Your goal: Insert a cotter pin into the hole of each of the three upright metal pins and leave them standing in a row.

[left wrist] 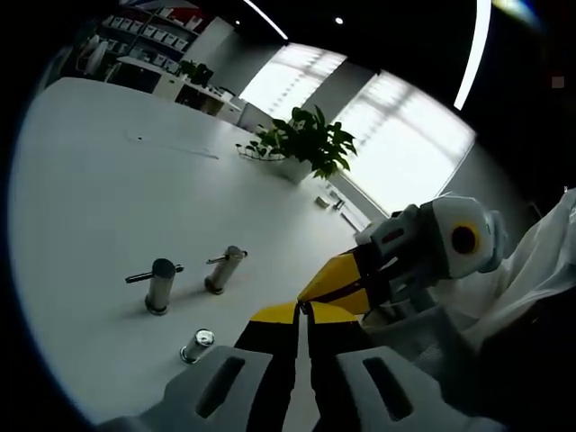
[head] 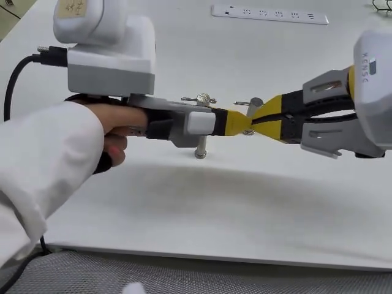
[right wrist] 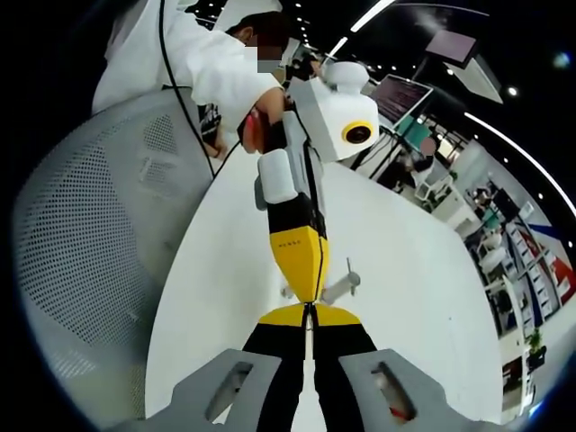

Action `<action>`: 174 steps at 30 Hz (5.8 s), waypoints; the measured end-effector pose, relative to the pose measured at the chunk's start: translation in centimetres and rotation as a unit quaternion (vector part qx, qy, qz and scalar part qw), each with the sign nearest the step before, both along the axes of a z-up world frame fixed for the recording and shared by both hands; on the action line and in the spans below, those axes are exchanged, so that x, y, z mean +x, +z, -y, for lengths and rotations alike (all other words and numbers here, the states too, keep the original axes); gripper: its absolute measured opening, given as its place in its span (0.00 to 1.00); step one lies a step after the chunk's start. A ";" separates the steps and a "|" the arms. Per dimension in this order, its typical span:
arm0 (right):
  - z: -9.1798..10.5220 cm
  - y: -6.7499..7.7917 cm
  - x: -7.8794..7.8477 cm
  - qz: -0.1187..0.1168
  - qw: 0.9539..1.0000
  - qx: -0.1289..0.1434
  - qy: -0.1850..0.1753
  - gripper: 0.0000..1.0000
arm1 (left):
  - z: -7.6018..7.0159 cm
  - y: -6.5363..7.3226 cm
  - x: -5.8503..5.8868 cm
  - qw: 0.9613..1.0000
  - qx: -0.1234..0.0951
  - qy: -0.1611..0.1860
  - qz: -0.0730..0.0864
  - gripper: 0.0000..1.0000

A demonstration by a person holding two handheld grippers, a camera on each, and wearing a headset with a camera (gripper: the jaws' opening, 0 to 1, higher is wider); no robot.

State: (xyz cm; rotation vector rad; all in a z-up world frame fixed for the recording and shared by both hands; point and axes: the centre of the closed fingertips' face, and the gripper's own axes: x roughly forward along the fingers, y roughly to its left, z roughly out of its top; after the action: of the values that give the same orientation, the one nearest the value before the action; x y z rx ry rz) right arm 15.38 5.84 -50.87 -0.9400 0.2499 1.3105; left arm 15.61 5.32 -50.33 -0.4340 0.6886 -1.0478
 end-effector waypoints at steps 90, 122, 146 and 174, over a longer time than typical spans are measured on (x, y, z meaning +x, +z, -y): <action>-0.7 -1.8 -3.5 -0.271 0.960 0.075 -0.014 0.00 | -0.7 -0.9 -4.0 0.925 0.158 -0.197 0.285 0.00; -1.8 -5.0 1.0 -0.235 0.970 0.014 -0.068 0.00 | -4.1 -3.8 1.0 0.927 0.227 -0.143 0.262 0.15; -2.3 -5.6 1.4 -0.243 0.969 -0.004 -0.041 0.00 | -4.1 -4.3 1.3 0.923 0.225 -0.173 0.258 0.06; -4.9 -5.6 1.7 -0.213 0.977 -0.025 0.002 0.00 | -3.8 -4.3 1.0 0.923 0.226 -0.177 0.257 0.06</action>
State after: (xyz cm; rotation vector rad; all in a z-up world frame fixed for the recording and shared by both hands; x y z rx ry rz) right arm 17.05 10.74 -56.43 -0.6909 0.6145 1.5076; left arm 16.56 9.13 -54.63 0.3779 0.5165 -1.2317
